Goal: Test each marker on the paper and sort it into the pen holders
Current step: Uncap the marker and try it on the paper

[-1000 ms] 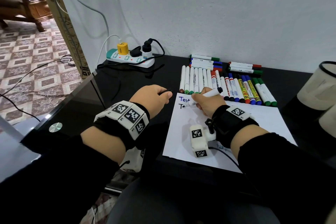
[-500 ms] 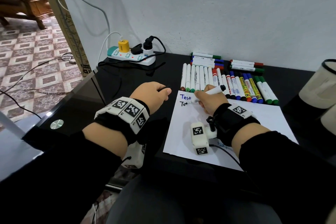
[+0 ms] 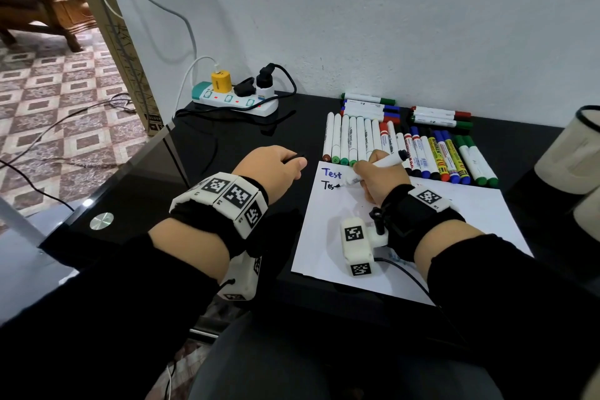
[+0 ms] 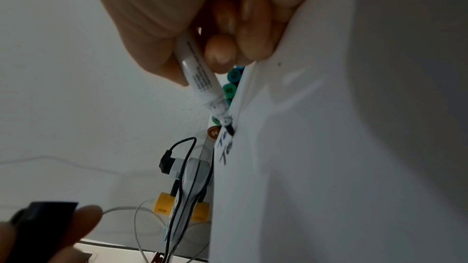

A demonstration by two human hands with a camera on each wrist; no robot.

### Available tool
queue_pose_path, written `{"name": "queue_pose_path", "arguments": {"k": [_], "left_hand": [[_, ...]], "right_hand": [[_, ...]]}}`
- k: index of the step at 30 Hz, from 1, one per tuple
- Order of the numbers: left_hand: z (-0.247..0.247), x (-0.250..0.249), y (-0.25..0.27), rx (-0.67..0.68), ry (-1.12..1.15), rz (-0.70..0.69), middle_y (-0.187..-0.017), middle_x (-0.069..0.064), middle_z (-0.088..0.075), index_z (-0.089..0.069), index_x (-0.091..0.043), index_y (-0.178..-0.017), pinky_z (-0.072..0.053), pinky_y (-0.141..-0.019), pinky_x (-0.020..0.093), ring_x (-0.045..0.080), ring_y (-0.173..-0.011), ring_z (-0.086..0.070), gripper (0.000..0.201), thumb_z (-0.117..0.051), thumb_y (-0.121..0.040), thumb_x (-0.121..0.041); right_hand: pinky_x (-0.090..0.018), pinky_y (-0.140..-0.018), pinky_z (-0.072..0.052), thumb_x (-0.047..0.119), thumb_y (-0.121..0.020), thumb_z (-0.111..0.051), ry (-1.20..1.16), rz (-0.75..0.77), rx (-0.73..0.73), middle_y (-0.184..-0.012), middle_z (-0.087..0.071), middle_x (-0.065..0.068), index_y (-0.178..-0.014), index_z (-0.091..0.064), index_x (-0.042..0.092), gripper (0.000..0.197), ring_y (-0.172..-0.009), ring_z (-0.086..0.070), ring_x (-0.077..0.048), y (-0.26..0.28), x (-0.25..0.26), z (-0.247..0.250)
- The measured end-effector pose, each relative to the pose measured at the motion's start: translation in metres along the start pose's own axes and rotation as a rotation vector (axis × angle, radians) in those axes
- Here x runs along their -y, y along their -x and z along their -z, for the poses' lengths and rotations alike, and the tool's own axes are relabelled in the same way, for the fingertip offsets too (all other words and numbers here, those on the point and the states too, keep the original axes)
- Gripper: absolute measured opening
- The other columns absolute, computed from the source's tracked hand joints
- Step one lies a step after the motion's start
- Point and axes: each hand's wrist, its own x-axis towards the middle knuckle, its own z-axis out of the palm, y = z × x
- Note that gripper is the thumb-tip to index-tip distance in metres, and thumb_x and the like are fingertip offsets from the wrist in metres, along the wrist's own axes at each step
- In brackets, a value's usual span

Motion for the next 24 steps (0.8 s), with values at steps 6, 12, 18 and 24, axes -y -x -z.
{"name": "queue_pose_path", "arguments": {"k": [6,12,18,24], "left_hand": [[-0.001,-0.002,0.001,0.002,-0.005,-0.01,-0.099,-0.002,-0.069,-0.063,-0.016,-0.106,-0.047,-0.09,0.033,0.016,-0.095,-0.062,0.027,-0.045,-0.096,-0.034],[-0.003,-0.006,0.001,0.028,-0.061,-0.013,-0.101,-0.002,-0.068,-0.062,-0.019,-0.106,-0.046,-0.086,0.029,0.015,-0.095,-0.062,0.026,-0.044,-0.097,-0.035],[-0.004,-0.004,0.002,0.044,0.001,-0.033,-0.104,-0.006,-0.066,-0.055,-0.02,-0.122,-0.045,-0.09,0.027,0.012,-0.098,-0.061,0.031,-0.048,-0.095,-0.034],[0.006,-0.014,0.014,0.058,0.212,-0.116,-0.082,-0.011,-0.064,-0.056,-0.019,-0.116,-0.047,-0.077,0.021,0.005,-0.075,-0.058,0.024,-0.055,-0.093,-0.026]], "right_hand": [[-0.026,-0.047,-0.025,0.012,-0.086,-0.055,-0.063,-0.028,-0.002,-0.055,-0.037,-0.005,-0.062,-0.032,0.017,0.034,-0.046,-0.029,-0.018,-0.001,-0.002,0.0],[-0.024,-0.046,-0.022,0.005,-0.084,-0.053,-0.084,-0.031,0.012,-0.055,-0.034,-0.005,-0.059,-0.029,0.018,0.037,-0.047,-0.027,-0.017,-0.001,-0.002,0.0],[-0.015,-0.035,-0.024,0.013,-0.088,-0.058,-0.354,-0.256,-0.012,-0.037,-0.041,-0.002,-0.066,-0.046,0.013,0.024,-0.029,-0.031,-0.01,0.004,0.008,0.01],[-0.013,-0.033,-0.025,0.014,-0.09,-0.059,-0.516,-0.171,0.013,-0.036,-0.041,0.003,-0.067,-0.049,0.015,0.024,-0.031,-0.034,-0.007,0.022,0.052,0.03]]}}
